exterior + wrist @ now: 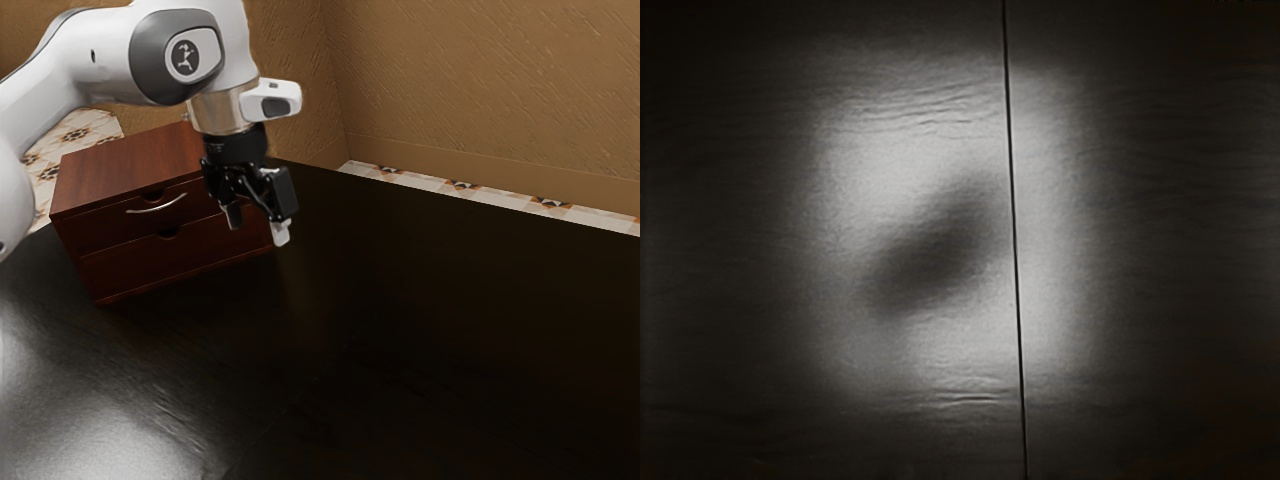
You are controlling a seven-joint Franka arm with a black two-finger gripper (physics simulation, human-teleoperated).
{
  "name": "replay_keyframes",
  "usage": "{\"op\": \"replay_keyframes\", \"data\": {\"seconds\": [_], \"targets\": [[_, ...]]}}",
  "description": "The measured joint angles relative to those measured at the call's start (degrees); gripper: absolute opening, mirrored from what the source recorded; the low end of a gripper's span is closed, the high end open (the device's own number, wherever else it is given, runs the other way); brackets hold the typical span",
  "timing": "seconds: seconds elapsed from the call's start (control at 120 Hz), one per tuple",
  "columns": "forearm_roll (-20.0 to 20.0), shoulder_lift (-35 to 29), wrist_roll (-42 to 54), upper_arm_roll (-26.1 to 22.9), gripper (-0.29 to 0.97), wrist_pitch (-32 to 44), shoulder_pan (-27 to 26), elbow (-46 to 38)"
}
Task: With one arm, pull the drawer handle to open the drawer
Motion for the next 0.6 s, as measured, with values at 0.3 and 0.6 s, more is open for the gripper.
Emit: {"op": "replay_keyframes", "data": {"seconds": [0.3, 0.6], "targets": [[-1.0, -3.2, 1.1, 0.3, 0.68, -0.4, 0.7, 1.8], [-1.4, -8.2, 1.9, 0.6, 0.68, -3.2, 5.5, 4.3]]}}
